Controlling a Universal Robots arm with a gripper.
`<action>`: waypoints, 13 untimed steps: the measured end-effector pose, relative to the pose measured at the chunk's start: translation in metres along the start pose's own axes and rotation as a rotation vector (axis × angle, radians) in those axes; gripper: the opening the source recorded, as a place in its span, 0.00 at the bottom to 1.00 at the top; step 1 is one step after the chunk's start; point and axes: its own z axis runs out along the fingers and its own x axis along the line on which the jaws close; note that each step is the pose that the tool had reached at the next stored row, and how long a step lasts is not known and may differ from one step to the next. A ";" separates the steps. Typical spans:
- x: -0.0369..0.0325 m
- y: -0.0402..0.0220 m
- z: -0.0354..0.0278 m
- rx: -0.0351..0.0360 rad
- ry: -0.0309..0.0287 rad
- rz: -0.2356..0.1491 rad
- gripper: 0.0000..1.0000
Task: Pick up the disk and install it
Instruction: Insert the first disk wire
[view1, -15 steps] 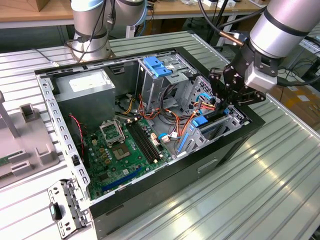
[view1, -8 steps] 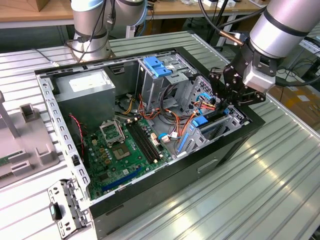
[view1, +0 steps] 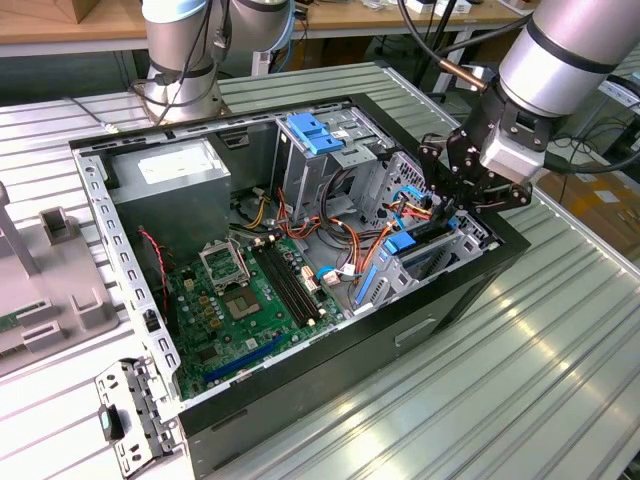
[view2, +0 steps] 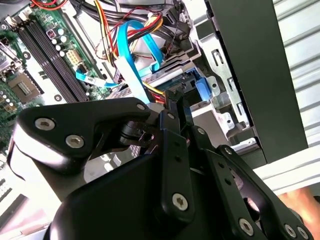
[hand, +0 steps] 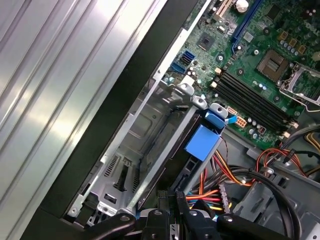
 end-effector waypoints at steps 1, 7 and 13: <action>0.0000 0.0000 0.0001 0.0008 0.0008 0.013 0.17; 0.0000 0.0000 0.0003 0.0038 0.0042 0.064 0.17; 0.0000 0.0000 0.0005 0.0061 0.0067 0.103 0.17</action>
